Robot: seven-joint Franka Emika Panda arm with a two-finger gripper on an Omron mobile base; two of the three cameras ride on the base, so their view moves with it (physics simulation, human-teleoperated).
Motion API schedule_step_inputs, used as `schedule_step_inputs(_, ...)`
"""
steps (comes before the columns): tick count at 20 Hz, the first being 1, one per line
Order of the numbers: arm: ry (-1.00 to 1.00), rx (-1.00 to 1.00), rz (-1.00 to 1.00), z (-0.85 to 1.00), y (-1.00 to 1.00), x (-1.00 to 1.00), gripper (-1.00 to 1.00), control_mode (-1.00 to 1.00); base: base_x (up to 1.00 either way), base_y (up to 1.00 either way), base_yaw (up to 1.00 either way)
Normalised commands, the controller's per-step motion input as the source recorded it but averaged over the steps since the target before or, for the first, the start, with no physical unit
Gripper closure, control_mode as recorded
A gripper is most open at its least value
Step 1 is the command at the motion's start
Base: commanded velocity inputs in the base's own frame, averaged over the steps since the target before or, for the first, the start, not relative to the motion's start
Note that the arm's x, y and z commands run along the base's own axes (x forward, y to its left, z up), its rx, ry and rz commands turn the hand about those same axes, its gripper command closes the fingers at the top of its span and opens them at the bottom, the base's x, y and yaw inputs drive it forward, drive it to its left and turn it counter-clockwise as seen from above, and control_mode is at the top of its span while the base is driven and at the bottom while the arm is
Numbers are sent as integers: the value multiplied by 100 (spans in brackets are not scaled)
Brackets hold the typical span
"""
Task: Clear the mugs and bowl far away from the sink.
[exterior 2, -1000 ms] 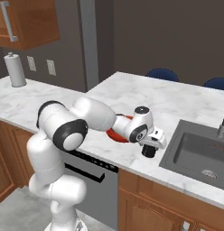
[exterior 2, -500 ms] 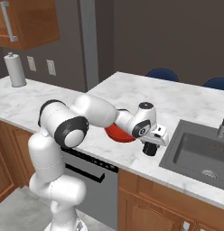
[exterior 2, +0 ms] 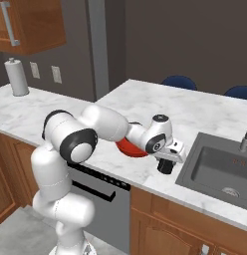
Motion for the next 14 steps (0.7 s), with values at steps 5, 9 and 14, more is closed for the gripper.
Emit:
schedule_step_inputs(5,0,0,0,0,0,0,-100,-100,0,0,0)
schedule_step_inputs(9,0,0,0,-28,7,-25,-100,-100,0,0,0)
schedule_step_inputs(14,0,-5,2,-50,28,-57,-100,-100,0,0,0)
